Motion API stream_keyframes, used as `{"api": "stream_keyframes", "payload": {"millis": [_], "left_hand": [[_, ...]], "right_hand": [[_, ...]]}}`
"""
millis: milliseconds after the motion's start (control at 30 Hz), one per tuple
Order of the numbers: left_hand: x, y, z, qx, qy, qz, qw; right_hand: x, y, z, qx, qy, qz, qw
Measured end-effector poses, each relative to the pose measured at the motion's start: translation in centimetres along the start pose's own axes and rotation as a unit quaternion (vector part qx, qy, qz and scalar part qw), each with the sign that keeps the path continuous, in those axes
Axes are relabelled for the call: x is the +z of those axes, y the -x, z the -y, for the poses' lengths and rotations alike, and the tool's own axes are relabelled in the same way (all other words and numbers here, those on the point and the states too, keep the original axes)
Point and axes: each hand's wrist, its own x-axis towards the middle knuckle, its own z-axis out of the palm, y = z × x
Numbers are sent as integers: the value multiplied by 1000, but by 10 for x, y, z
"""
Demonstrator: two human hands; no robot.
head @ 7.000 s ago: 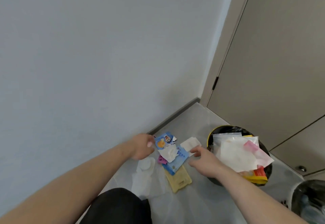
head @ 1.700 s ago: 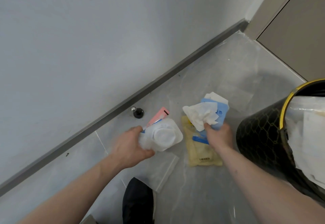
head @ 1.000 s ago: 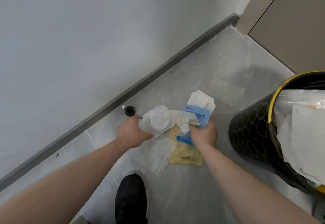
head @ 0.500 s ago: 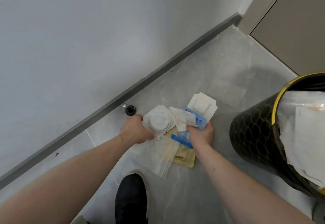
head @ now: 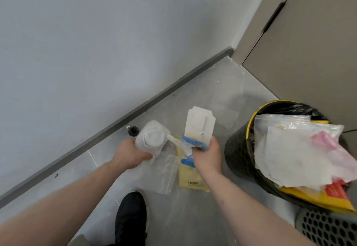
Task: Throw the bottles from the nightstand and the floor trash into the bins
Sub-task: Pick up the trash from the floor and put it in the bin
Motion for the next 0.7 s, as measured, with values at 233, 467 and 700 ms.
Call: {"api": "stream_keyframes", "payload": {"millis": [233, 467, 700], "left_hand": [[-62, 80, -81, 65, 35, -56, 996], [-128, 177, -181, 172, 42, -90, 980], [-144, 251, -254, 242, 38, -116, 963]], "right_hand": [[-93, 55, 106, -101, 30, 11, 994], [-218, 100, 187, -148, -22, -69, 986], [-305, 119, 170, -73, -194, -172, 963]]}}
